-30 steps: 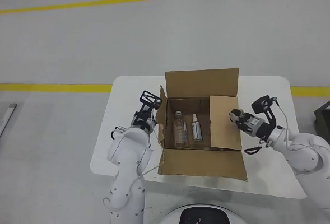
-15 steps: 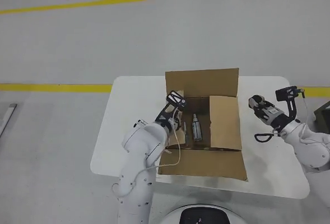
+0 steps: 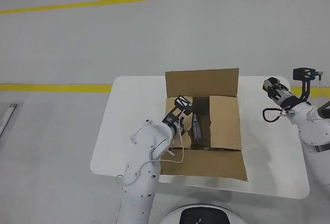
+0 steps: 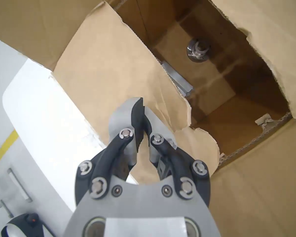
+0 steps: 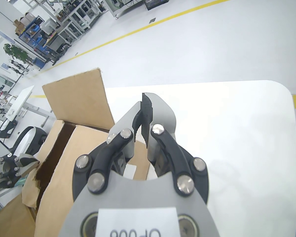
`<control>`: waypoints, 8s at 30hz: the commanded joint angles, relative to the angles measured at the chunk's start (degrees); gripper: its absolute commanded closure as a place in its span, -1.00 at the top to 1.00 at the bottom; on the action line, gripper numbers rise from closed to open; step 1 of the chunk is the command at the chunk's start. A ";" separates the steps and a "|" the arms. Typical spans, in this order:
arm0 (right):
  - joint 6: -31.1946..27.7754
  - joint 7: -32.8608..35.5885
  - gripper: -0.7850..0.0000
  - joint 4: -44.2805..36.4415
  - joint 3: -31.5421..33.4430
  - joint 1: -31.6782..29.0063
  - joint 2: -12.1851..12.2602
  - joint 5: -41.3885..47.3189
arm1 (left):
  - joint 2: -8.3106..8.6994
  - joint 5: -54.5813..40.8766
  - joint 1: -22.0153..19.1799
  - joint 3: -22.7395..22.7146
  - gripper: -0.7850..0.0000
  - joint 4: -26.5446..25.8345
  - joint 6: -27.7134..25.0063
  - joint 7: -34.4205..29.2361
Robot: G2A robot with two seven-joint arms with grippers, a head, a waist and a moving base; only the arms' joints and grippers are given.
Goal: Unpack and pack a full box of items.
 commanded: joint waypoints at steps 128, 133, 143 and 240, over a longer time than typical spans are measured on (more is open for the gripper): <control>-22.32 -0.65 -1.00 -5.94 -7.08 -3.74 2.08 -14.86 | 10.61 -0.63 10.21 -4.78 1.00 -17.35 5.90 7.11; -20.66 -1.75 -1.00 -9.90 -5.79 -4.29 2.19 -14.57 | 10.50 -0.43 7.05 -3.80 1.00 -12.33 9.29 7.24; -18.64 -0.63 -1.00 -11.92 -11.65 -5.52 1.47 -19.53 | 10.65 1.43 4.23 -2.01 1.00 -5.70 11.14 8.07; -15.14 -0.44 -1.00 -8.84 -13.91 -4.45 -0.58 -22.50 | 13.93 35.22 10.17 0.79 1.00 7.24 21.17 41.32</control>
